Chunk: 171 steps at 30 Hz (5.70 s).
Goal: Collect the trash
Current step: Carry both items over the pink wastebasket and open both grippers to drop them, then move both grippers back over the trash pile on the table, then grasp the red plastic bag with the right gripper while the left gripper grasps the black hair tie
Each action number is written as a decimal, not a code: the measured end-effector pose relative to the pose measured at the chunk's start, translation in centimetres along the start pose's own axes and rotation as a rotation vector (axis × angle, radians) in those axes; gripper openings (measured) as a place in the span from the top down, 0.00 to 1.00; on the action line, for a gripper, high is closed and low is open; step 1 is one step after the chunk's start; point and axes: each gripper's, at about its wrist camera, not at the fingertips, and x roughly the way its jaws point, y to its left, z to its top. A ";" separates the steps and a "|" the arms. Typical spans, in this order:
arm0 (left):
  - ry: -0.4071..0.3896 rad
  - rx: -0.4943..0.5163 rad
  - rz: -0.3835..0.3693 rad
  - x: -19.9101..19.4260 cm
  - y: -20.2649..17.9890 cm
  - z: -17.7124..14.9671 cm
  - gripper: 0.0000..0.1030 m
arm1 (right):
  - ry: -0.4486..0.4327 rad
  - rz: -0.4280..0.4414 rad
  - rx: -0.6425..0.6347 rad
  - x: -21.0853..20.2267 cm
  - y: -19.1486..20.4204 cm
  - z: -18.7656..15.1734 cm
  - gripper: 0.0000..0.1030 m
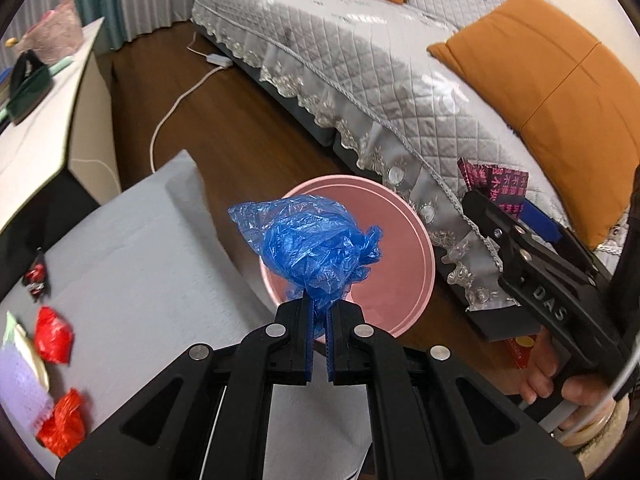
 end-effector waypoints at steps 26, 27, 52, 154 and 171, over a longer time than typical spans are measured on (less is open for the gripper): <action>0.068 -0.076 0.095 8.8 0.5 2.8 0.21 | 0.182 0.035 0.103 5.8 -2.5 -0.4 0.10; 0.066 -0.087 0.097 8.6 0.9 2.7 0.21 | 0.178 0.032 0.107 5.7 -2.5 -0.4 0.10; -0.243 -0.146 0.264 -13.5 7.6 -11.6 0.18 | -0.235 0.107 -0.201 -11.4 10.5 -2.0 0.05; -0.218 -0.768 0.666 -19.6 32.0 -34.3 0.16 | 0.213 0.483 -0.601 -5.1 35.0 -17.2 0.96; -0.033 -0.730 0.476 -9.0 31.2 -27.5 0.16 | 0.115 0.341 -0.372 -3.7 20.8 -10.7 0.95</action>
